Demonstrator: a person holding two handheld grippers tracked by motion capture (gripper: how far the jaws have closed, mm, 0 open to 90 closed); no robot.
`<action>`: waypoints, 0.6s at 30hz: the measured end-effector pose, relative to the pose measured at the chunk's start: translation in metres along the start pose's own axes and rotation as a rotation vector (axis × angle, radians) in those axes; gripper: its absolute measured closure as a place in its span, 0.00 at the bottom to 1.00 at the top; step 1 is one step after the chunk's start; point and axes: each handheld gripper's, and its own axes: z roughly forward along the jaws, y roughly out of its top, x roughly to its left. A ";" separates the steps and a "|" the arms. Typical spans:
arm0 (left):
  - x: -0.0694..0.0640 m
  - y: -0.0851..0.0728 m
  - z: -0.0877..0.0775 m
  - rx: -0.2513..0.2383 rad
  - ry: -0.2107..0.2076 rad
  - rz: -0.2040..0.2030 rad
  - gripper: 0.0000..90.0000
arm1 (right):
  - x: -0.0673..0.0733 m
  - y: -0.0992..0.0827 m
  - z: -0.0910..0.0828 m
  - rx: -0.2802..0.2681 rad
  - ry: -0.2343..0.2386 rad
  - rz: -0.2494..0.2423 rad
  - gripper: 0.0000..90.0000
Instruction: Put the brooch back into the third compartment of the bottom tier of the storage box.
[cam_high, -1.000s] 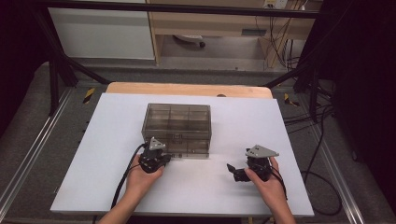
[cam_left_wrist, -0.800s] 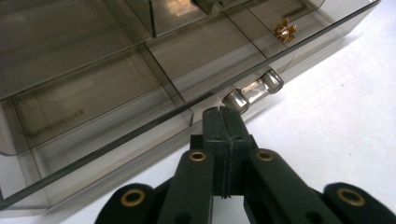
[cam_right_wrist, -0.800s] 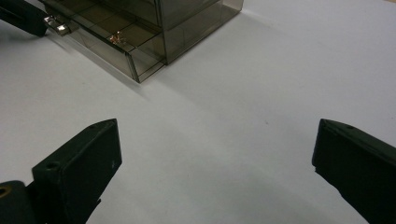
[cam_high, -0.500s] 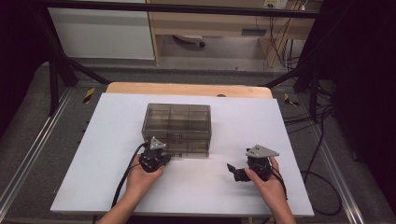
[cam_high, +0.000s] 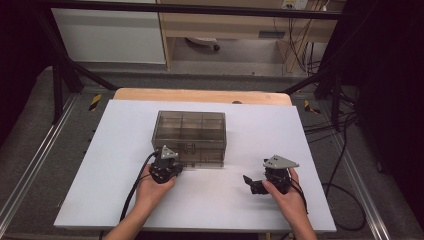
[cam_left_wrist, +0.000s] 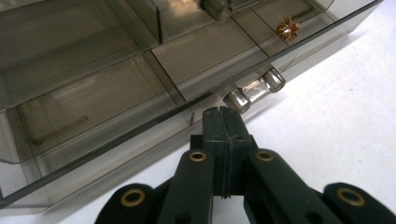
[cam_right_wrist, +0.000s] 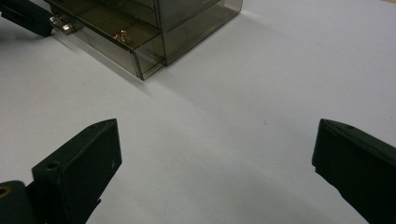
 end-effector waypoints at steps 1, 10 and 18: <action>0.000 0.000 0.000 0.000 0.000 0.000 1.00 | 0.000 0.000 0.000 0.000 0.000 0.000 0.02; 0.001 0.002 0.002 0.001 0.004 0.002 1.00 | 0.000 0.000 0.000 0.001 -0.002 -0.002 0.02; 0.004 0.005 0.003 0.004 0.003 0.001 1.00 | 0.000 0.000 0.000 0.003 -0.001 -0.004 0.02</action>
